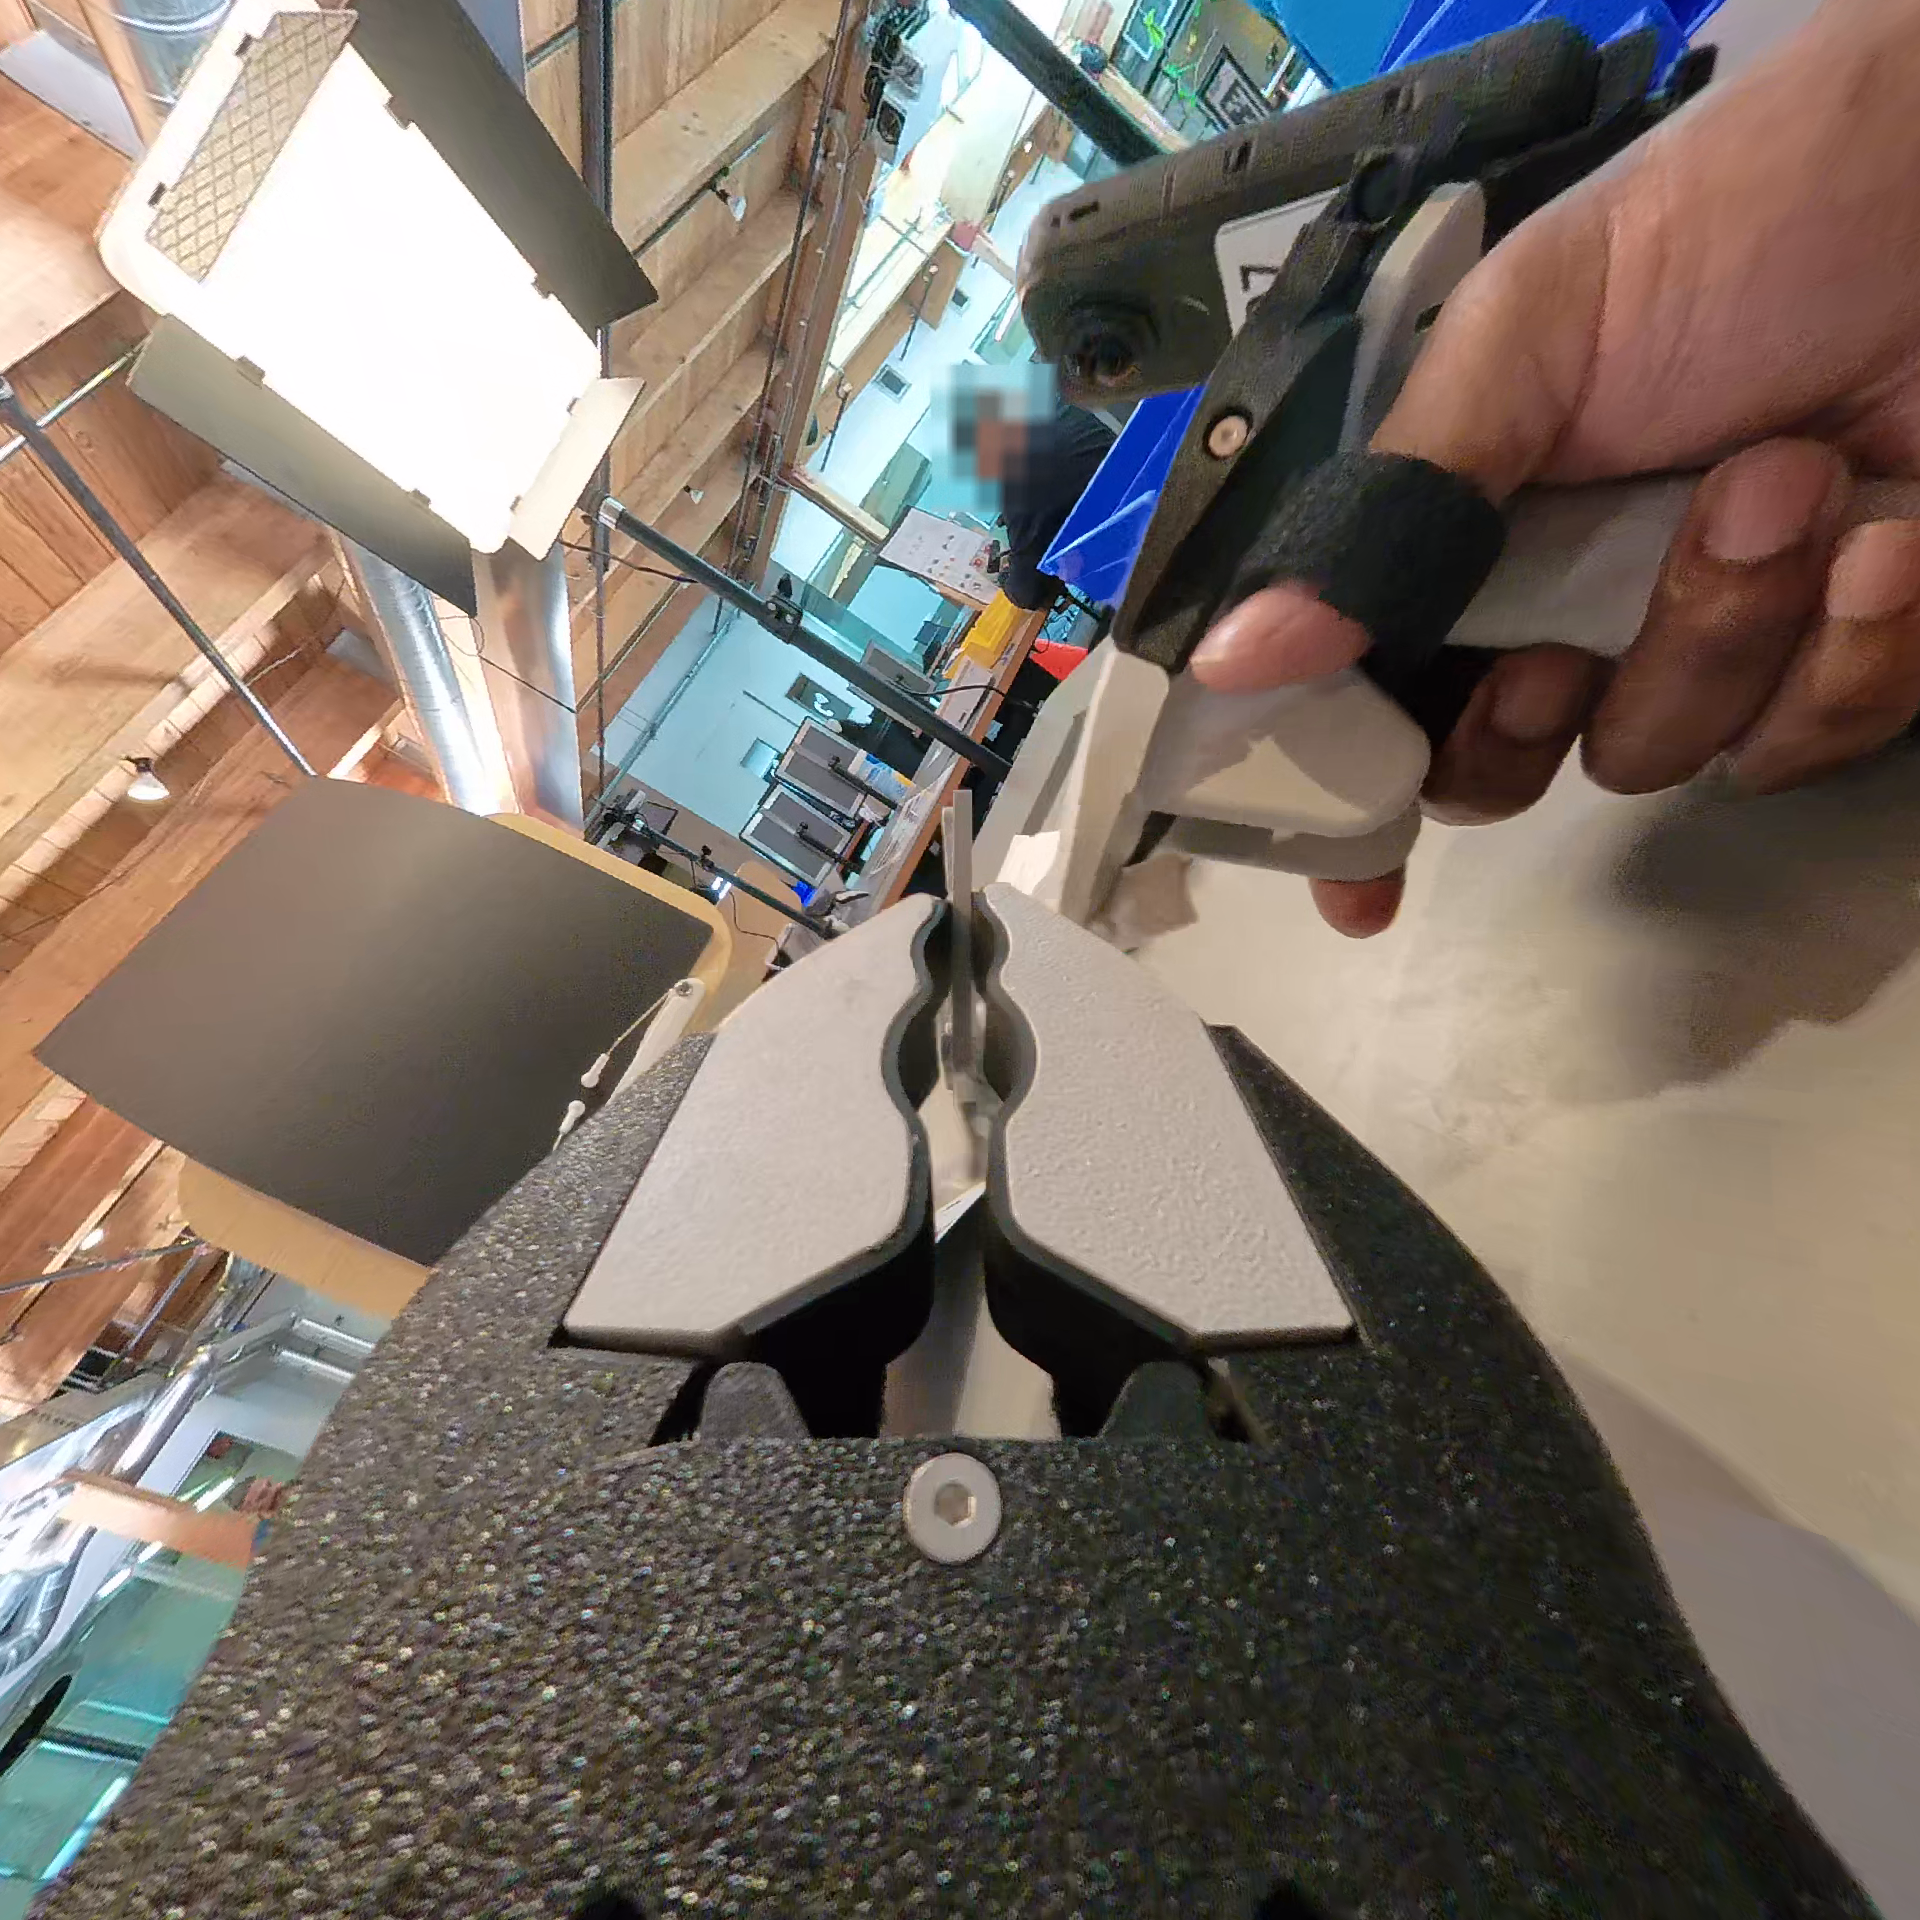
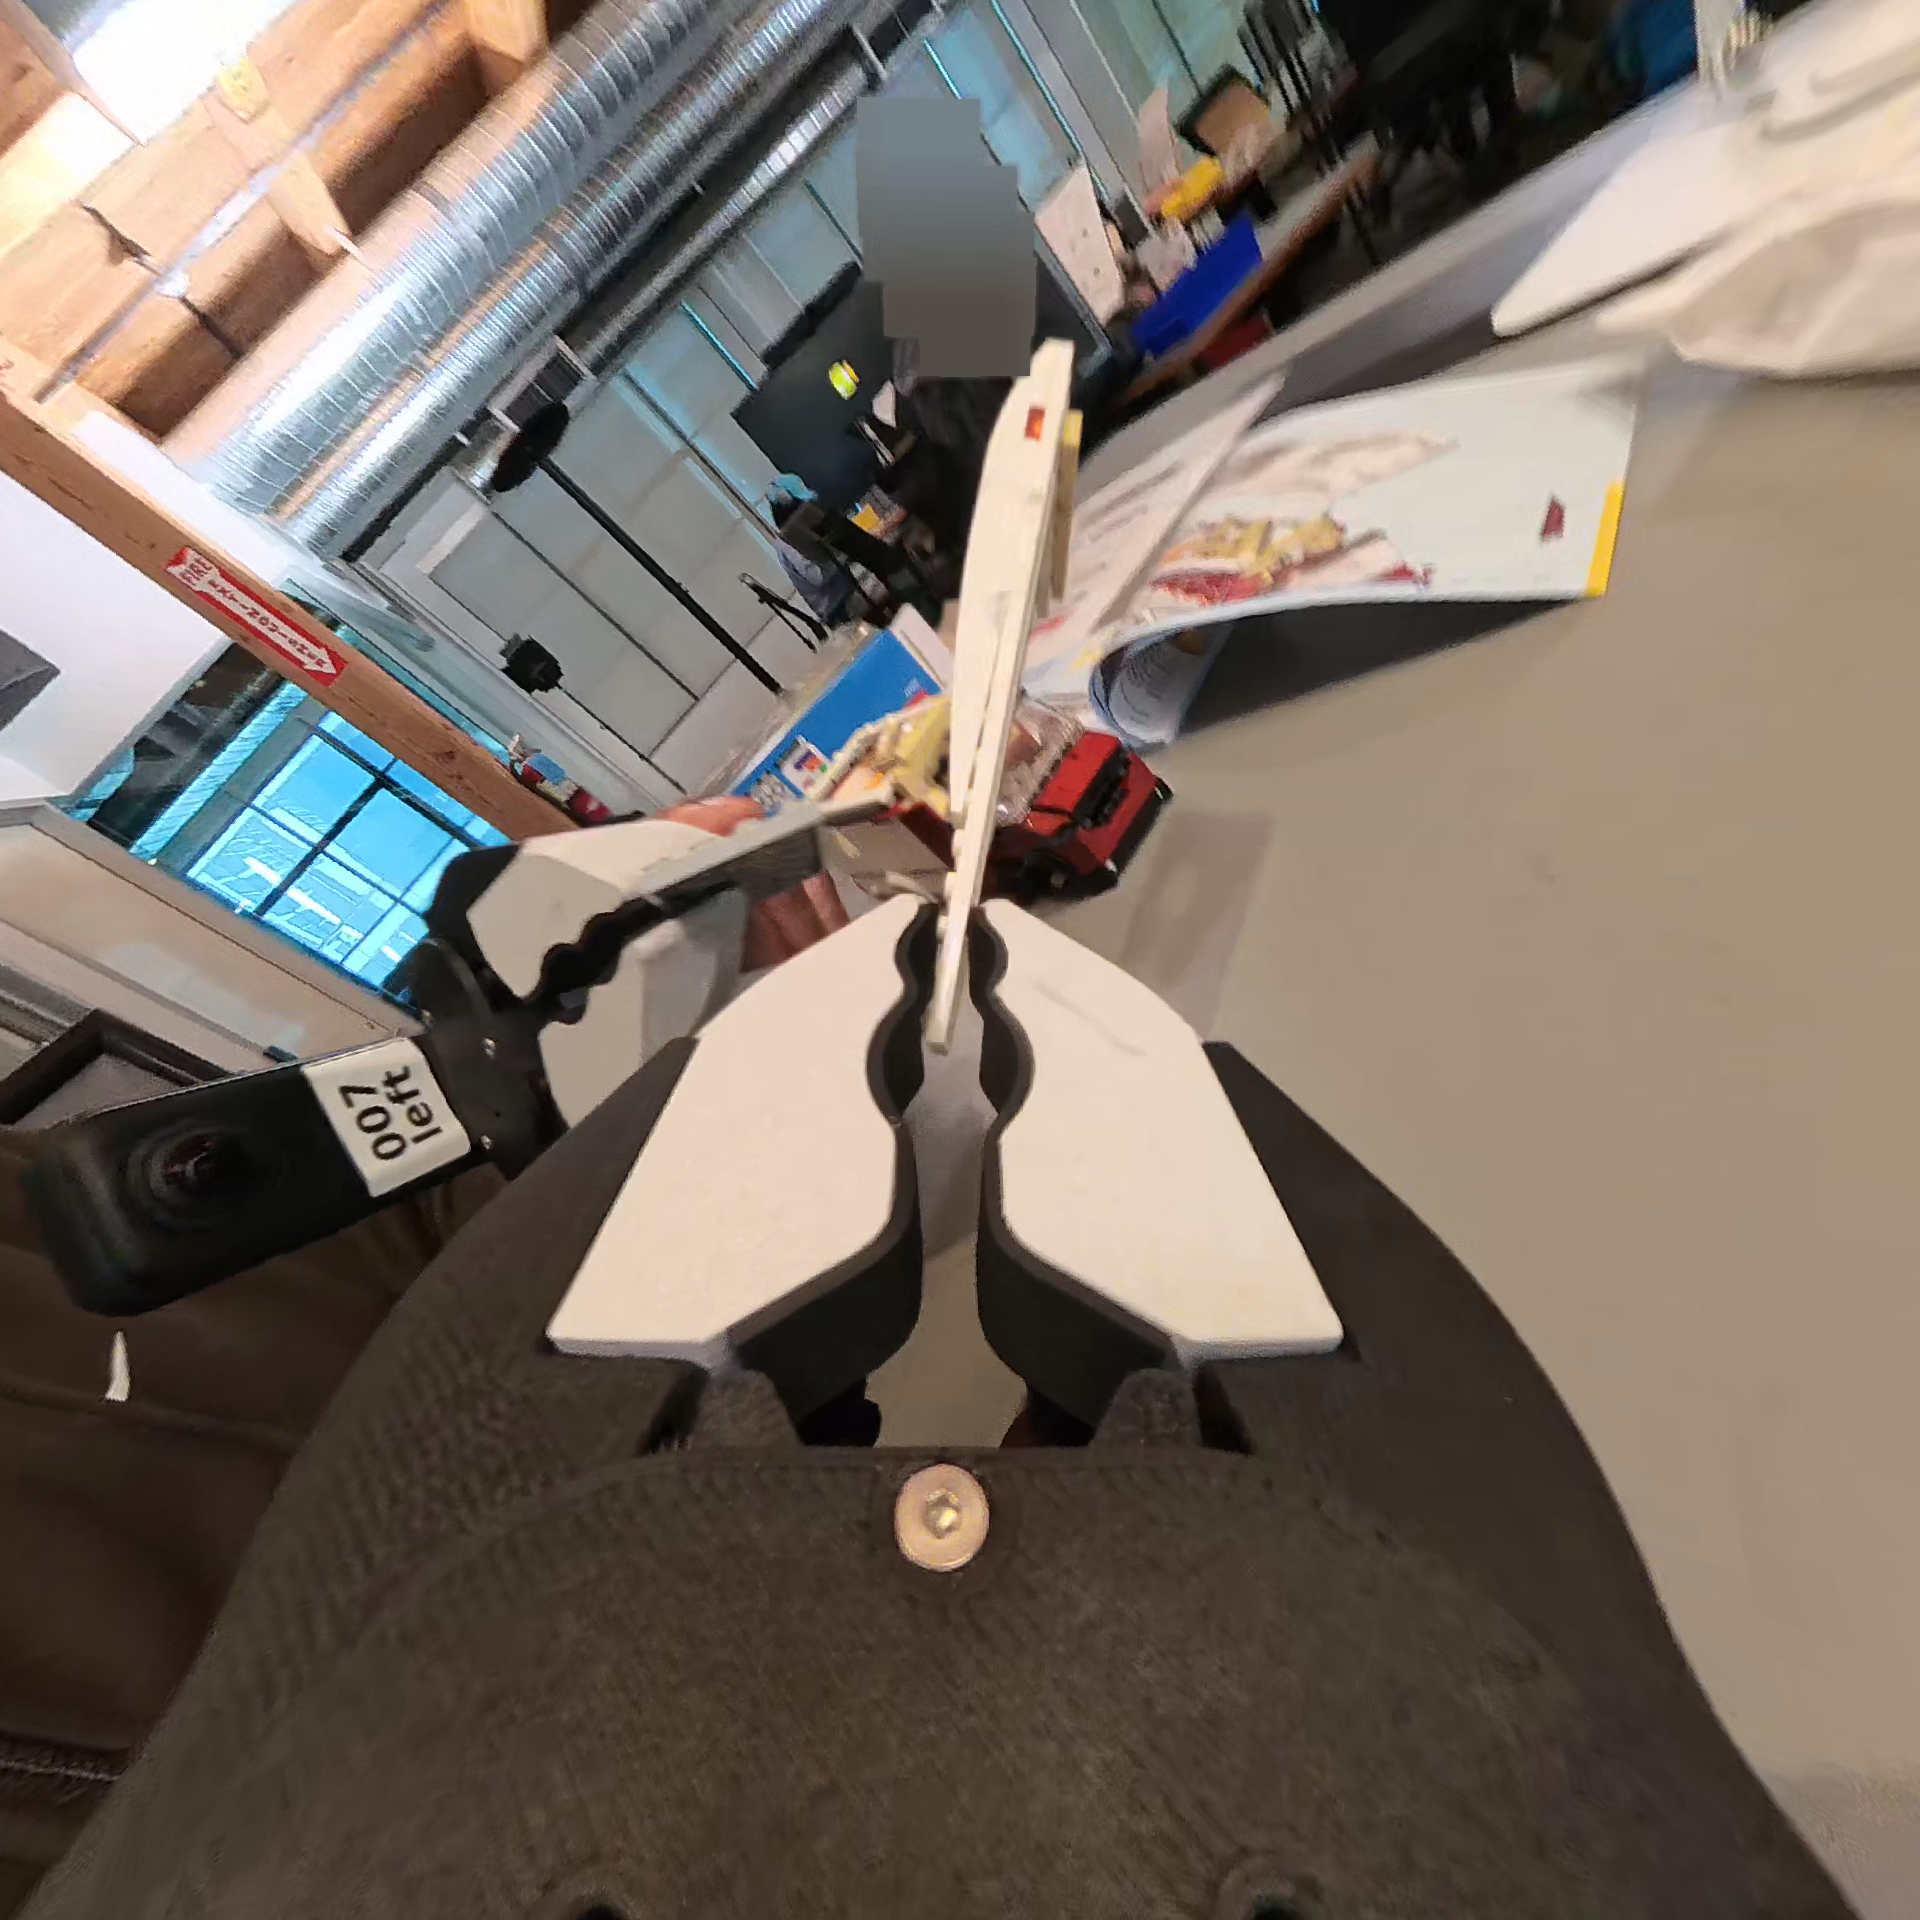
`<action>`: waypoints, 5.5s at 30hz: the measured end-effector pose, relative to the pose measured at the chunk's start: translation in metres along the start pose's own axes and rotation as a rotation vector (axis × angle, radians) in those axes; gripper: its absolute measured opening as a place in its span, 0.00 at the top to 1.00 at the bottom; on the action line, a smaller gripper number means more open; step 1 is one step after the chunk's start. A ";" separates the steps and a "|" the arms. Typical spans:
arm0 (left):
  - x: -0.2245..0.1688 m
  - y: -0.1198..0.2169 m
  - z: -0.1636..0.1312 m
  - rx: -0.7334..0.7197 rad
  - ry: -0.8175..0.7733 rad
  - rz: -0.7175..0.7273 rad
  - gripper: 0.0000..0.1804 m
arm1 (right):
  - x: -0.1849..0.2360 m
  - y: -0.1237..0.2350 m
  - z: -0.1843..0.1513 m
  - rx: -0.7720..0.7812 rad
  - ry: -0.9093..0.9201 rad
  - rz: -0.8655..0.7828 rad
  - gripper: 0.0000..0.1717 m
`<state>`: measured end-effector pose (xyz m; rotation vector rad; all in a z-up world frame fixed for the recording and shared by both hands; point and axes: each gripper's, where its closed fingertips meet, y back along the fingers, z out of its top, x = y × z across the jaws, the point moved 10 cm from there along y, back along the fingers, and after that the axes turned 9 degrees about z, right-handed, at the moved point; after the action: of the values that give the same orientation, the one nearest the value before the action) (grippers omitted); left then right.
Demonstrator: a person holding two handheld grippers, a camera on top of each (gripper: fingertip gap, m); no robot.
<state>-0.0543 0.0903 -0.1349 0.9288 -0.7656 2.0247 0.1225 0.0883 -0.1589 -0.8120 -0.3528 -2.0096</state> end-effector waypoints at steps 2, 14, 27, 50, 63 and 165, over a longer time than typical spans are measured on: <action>0.001 0.000 -0.002 0.010 0.007 -0.007 0.98 | -0.005 -0.001 -0.003 0.069 -0.054 -0.061 0.97; 0.005 -0.004 -0.016 0.072 0.125 -0.127 0.98 | -0.015 0.013 0.000 0.225 -0.014 -0.252 0.90; -0.003 0.007 -0.007 -0.133 0.004 -0.229 0.98 | 0.044 0.010 -0.015 0.311 1.304 -0.261 0.85; 0.009 0.006 -0.014 -0.102 0.144 -0.154 0.96 | 0.011 0.111 0.028 0.212 1.290 -1.186 0.97; 0.010 0.003 -0.019 -0.058 0.189 -0.166 0.97 | -0.023 0.163 0.052 0.261 0.922 -1.429 0.85; -0.024 -0.015 -0.050 0.267 -0.288 -0.207 0.91 | 0.010 -0.038 -0.020 0.754 1.681 -0.185 0.96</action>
<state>-0.0491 0.1267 -0.1796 1.4154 -0.5272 1.8604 0.0792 0.0915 -0.1642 1.3862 -0.1177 -1.8009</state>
